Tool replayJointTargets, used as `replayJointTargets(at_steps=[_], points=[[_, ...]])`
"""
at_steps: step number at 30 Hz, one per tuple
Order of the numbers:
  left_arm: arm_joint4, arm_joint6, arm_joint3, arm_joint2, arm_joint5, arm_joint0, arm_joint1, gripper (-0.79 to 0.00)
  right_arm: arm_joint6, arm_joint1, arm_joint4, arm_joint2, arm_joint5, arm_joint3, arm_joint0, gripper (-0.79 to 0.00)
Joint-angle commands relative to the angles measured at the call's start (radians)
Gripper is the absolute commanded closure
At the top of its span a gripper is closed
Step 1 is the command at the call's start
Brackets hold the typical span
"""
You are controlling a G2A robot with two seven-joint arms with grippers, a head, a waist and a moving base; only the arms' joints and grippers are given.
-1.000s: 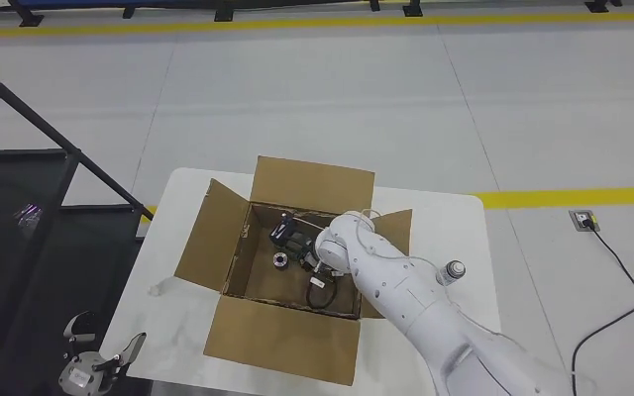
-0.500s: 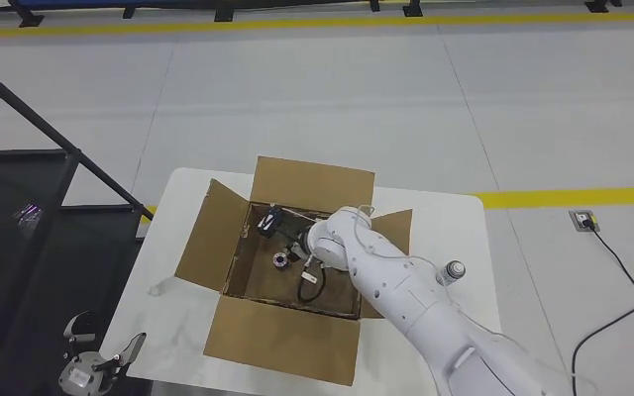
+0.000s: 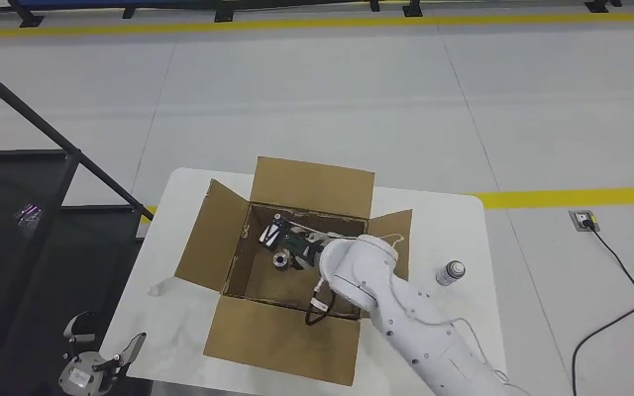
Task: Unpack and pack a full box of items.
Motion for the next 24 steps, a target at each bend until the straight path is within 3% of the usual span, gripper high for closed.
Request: replayJointTargets(at_steps=[1,3,7,10,13,15,19,24], points=[[0.000,0.000,0.000,0.000,0.000,0.000,0.000,-0.785,0.019,0.020,-0.087,0.053,0.036,-0.143,-0.078,-0.286],[0.000,0.000,0.000,0.000,0.000,0.000,0.000,-0.785,0.042,0.035,-0.164,0.092,0.065,-0.260,-0.149,-0.317],[0.000,0.000,0.000,0.000,0.000,0.000,0.000,-0.785,0.045,0.073,-0.366,0.205,0.122,-0.595,-0.386,-0.339],[0.000,0.000,0.000,0.000,0.000,0.000,0.000,-0.785,0.057,0.089,-0.512,0.270,0.174,-0.753,-0.530,-0.385],[0.000,0.000,0.000,0.000,0.000,0.000,0.000,-0.785,0.101,0.095,-0.616,0.309,0.224,-0.838,-0.630,-0.693],[0.000,0.000,0.000,0.000,0.000,0.000,0.000,-0.785,0.111,0.099,-0.623,0.365,0.254,-0.860,-0.702,-0.785],[0.000,0.000,0.000,0.000,0.000,0.000,0.000,-0.785,0.133,0.102,-0.527,0.490,0.262,-0.831,-0.781,-0.785],[0.000,0.000,0.000,0.000,0.000,0.000,0.000,-0.785,0.052,0.106,-0.351,0.647,0.253,-0.653,-0.782,-0.785]])
